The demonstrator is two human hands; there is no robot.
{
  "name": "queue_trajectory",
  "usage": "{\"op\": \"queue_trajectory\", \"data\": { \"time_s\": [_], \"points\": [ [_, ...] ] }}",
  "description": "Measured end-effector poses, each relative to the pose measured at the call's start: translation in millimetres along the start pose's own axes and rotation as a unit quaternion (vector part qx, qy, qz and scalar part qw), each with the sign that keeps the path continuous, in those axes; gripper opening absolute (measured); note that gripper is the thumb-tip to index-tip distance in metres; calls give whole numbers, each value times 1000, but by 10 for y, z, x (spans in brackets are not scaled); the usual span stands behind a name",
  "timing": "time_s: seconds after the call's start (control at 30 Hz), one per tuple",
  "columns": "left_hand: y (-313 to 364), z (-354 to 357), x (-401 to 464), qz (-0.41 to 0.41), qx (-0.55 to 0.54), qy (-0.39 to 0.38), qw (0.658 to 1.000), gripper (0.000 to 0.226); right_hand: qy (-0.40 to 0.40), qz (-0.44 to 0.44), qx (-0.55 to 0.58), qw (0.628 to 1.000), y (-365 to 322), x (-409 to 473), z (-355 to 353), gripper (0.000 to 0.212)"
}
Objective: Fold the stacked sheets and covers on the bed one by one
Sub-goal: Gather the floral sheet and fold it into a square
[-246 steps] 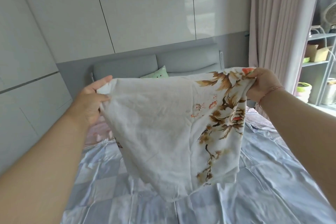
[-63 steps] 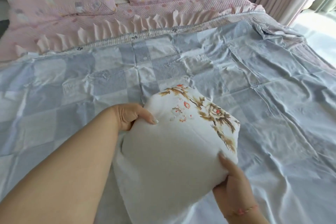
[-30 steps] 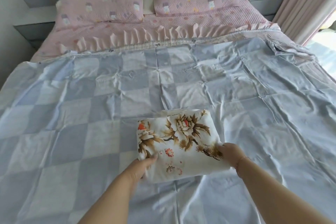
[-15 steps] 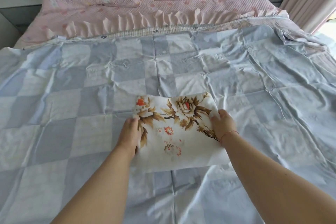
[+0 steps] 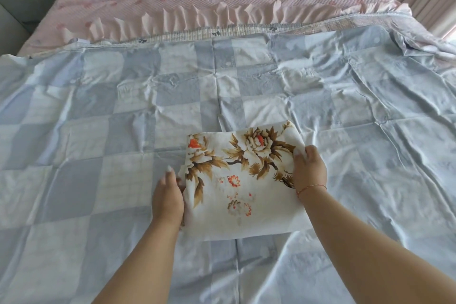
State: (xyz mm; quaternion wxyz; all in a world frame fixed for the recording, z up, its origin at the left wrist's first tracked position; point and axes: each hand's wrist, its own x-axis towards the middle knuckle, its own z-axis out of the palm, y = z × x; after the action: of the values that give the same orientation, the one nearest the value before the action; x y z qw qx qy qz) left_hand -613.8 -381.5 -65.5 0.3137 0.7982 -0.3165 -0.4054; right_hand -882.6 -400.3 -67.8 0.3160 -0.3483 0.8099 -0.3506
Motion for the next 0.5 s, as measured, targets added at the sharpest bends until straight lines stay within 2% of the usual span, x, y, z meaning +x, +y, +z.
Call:
{"op": "queue_trajectory", "data": {
  "time_s": [0.03, 0.07, 0.13, 0.17, 0.27, 0.33, 0.4, 0.47, 0.5],
  "points": [
    [65, 15, -25, 43, -8, 15, 999, 54, 9, -22, 21, 999, -28, -16, -5, 17],
    [136, 38, -73, 62, 11, -11, 998, 56, 9, -34, 28, 999, -47, -13, -1, 17],
    [136, 136, -126, 58, 101, -92, 989, 64, -5, -24, -4, 1000, -30, 34, 34, 16],
    [85, 183, -140, 58, 138, -89, 985, 61, -13, -4, -34, 999, 2, 50, 46, 17],
    [52, 248, -103, 102, 188, 22, 977, 43, -15, 36, -97, 994, 62, 90, 72, 15],
    [65, 289, -136, 112, 293, 91, 945, 45, -5, 15, -154, 988, 25, 61, 66, 13],
    [8, 404, -196, 225, 370, 146, 889, 48, 27, -38, -208, 977, -29, -5, 6, 27],
    [-20, 491, -247, 323, 408, 111, 846, 55, 33, -94, -256, 962, -28, -80, -21, 47],
    [-50, 517, -221, 313, 428, 61, 846, 58, 4, -109, -290, 951, -15, -135, -26, 54]
  ]
}}
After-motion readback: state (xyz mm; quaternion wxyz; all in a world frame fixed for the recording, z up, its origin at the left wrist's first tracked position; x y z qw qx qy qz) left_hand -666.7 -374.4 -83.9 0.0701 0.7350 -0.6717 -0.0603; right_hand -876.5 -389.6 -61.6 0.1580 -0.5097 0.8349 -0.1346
